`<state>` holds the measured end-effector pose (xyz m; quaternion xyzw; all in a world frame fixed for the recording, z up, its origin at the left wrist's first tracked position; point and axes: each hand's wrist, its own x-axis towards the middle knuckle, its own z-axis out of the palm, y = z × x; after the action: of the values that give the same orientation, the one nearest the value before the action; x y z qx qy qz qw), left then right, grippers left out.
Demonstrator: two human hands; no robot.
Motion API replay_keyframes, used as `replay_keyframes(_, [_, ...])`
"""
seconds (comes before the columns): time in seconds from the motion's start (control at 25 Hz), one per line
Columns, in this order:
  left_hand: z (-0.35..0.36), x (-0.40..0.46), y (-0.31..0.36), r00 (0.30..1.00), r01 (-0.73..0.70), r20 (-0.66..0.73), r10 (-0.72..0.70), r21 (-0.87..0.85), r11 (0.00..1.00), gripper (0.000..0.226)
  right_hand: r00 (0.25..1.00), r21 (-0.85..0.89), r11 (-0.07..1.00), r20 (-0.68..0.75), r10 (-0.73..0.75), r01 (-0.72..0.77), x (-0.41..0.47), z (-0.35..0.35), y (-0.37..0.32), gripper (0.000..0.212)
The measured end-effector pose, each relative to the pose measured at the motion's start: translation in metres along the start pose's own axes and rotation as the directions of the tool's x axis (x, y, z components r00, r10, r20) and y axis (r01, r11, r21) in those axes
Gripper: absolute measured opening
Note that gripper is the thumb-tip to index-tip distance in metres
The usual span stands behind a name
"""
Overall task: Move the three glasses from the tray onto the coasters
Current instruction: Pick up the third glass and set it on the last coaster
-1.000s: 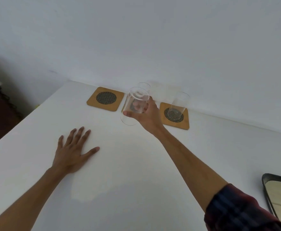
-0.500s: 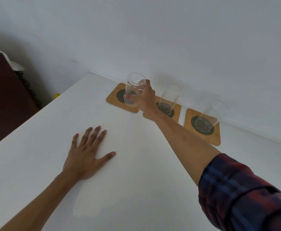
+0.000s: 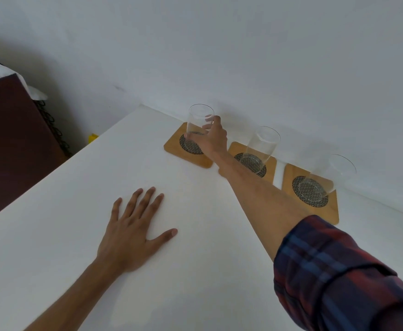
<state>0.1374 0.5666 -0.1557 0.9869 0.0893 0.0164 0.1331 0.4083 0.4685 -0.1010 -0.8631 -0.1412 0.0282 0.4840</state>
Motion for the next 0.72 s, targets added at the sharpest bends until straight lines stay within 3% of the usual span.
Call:
replay_keyframes(0.16, [-0.001,-0.001,0.0,1.0,-0.002,-0.004,0.002,-0.017,1.0,0.084,0.999,0.03,0.998,0.009,0.05,-0.051,0.008,0.003,-0.002,0.08])
replay_keyframes(0.32, [-0.001,-0.001,0.001,1.0,0.002,-0.008,-0.002,-0.02,1.0,0.084,0.997,0.031,0.996,0.0,0.082,-0.082,-0.004,0.002,-0.008,0.115])
replay_keyframes(0.4, [-0.001,-0.001,0.001,1.0,0.007,-0.004,-0.007,-0.003,1.0,0.084,0.998,0.008,0.999,-0.051,0.04,-0.04,-0.021,-0.004,-0.014,0.121])
replay_keyframes(0.52, [-0.002,-0.001,0.003,1.0,0.005,-0.004,-0.005,-0.001,1.0,0.085,0.992,0.009,0.998,-0.109,-0.058,0.059,-0.061,-0.019,-0.023,0.1])
replay_keyframes(0.72, [-0.003,-0.001,0.003,1.0,0.008,0.007,-0.008,0.008,1.0,0.086,0.972,-0.025,0.979,-0.111,-0.206,0.204,-0.134,-0.053,-0.026,0.044])
